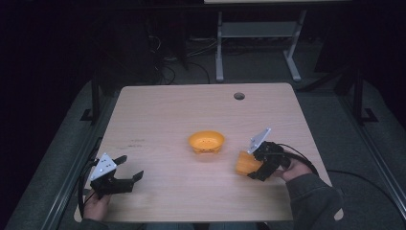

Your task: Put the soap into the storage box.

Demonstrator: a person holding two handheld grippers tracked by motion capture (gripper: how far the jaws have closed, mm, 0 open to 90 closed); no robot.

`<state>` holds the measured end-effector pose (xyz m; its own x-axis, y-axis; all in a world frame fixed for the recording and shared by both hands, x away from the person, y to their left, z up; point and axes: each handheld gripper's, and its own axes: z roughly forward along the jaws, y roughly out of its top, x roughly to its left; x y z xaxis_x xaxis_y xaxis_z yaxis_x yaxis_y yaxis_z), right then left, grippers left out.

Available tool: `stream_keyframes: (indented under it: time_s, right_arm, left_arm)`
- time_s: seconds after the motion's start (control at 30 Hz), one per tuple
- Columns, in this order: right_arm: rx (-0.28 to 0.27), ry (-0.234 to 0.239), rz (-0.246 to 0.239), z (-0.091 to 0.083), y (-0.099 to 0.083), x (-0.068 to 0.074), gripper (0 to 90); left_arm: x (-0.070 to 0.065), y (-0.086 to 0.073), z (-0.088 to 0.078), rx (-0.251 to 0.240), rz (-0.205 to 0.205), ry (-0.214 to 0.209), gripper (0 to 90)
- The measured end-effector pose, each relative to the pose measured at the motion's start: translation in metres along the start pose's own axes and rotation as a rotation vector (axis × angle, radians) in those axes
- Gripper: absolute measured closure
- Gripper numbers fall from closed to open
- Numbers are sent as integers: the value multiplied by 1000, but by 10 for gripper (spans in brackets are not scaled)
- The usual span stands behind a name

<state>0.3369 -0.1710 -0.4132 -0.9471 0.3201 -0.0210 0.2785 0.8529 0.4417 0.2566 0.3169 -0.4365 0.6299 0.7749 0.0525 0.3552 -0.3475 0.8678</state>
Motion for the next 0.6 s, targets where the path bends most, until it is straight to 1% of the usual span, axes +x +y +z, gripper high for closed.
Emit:
stream_keyframes:
  time_s: [0.03,0.13,0.23,0.3,0.37,0.4,0.57,0.6]
  right_arm:
    - [-6,0,-8,0,2,-1,206]
    - [-17,3,-6,-2,6,-4,206]
    - [-13,4,-10,-2,12,-5,206]
    - [-10,6,-25,-2,16,-6,206]
    - [-13,6,-29,-3,18,-7,206]
    - [-13,4,-39,-3,22,-8,206]
    - [-9,5,-45,-2,30,-11,206]
    - [-15,9,-48,-2,34,-13,206]
  left_arm:
    - [0,0,0,0,0,0,143]
    - [0,0,0,1,0,0,143]
    - [0,0,0,-2,-1,1,143]
    - [0,0,0,-2,-2,1,143]
    - [0,0,0,-1,-1,1,143]
    - [0,0,0,-3,-1,3,143]
    - [1,0,0,-5,-3,4,143]
    - [1,0,0,-5,-2,3,143]
